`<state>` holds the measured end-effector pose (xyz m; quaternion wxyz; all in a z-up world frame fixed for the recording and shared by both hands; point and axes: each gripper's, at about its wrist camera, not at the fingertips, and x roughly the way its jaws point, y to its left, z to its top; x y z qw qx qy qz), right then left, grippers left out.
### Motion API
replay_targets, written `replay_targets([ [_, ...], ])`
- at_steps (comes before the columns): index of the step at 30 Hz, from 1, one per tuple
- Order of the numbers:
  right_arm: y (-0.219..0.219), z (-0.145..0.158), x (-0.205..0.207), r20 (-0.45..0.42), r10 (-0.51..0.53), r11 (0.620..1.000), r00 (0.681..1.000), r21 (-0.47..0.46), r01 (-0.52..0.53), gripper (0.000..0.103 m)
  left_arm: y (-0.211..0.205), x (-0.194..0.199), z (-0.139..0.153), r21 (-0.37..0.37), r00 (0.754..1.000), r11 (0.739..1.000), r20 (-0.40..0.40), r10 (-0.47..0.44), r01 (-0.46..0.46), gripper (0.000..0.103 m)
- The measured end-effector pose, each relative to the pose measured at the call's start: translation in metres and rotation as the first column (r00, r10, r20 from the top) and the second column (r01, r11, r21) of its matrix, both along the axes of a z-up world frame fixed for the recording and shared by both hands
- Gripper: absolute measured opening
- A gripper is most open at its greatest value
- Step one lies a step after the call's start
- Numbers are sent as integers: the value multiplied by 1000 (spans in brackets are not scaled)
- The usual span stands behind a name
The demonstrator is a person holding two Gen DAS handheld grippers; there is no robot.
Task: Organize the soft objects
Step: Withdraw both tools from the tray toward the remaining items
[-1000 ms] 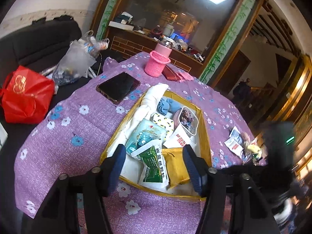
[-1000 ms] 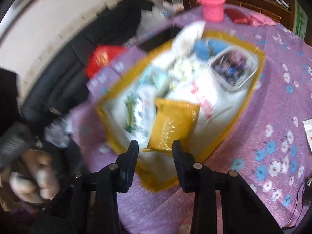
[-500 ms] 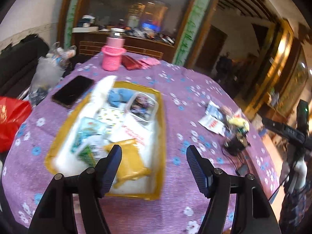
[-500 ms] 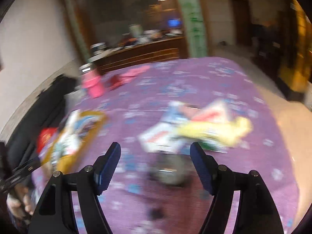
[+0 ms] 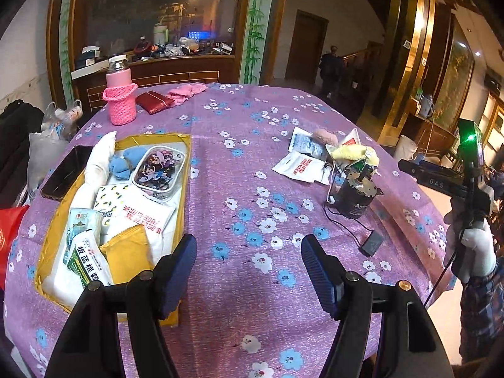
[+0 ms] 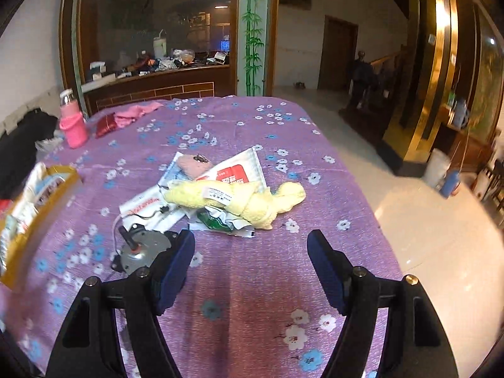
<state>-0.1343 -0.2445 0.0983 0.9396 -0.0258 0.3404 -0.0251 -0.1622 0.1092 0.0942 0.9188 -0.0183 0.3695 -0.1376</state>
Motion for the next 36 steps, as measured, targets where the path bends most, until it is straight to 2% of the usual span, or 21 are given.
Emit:
replay_targets([
  [6,8,-2,0,22,-6,996,1000,-83,8,78,-7,2,0,1,1000,1000,-11,5,-5,72],
  [23,16,-6,8,32,-48,974,998,-220,54,79,-15,9,-8,6,999,1000,-39,-8,9,72],
  [36,17,-14,17,9,-47,967,999,-249,48,79,-18,16,-13,5,998,1000,-59,-16,16,72],
])
